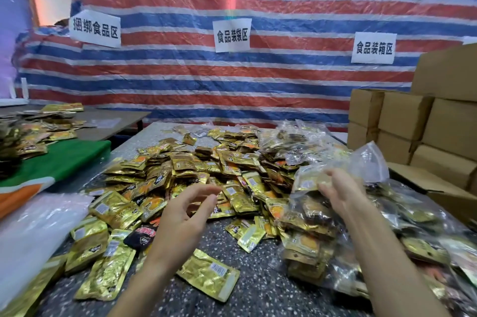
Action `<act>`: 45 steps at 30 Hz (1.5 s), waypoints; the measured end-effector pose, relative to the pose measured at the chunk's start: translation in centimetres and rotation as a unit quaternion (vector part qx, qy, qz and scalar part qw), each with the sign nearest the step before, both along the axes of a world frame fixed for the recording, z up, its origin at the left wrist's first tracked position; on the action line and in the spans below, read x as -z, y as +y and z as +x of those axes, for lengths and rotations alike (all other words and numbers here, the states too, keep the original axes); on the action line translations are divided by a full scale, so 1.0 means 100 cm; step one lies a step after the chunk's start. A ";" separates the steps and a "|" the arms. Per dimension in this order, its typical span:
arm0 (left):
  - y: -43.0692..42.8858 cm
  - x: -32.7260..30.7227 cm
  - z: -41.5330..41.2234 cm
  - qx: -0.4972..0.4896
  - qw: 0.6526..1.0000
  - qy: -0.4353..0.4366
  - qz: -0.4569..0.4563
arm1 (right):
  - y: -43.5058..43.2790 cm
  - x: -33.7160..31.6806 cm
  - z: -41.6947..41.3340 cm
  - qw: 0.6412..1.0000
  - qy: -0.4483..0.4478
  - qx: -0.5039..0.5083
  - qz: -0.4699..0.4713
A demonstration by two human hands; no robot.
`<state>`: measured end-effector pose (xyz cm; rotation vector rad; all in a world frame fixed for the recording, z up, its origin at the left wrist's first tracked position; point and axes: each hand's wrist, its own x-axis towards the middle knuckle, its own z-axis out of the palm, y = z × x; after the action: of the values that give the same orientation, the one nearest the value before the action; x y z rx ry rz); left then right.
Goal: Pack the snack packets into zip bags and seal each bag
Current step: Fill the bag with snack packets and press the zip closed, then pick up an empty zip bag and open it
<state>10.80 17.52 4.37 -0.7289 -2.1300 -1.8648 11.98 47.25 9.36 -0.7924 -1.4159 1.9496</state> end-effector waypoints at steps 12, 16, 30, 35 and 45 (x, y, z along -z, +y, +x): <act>-0.084 0.031 -0.006 -0.128 0.990 -0.015 -0.056 | -0.138 0.024 0.023 0.906 0.038 -0.053 0.417; -0.110 0.043 -0.014 -0.200 0.964 -0.016 -0.174 | -0.185 0.058 0.010 0.825 0.007 -0.266 0.499; -0.210 0.063 -0.041 -0.480 0.774 -0.167 -0.377 | -0.188 0.153 -0.011 0.739 -0.051 -0.345 0.577; -0.210 0.053 -0.042 -0.453 0.794 -0.189 -0.359 | -0.188 0.153 -0.010 0.738 -0.046 -0.351 0.574; -0.199 0.039 -0.035 -0.435 0.861 -0.105 -0.240 | -0.180 0.140 0.002 0.688 -0.072 -0.429 0.581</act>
<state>7.27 -2.43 0.44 0.3904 -2.4582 -0.9641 12.23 29.25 -4.63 0.4425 -2.9132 0.9331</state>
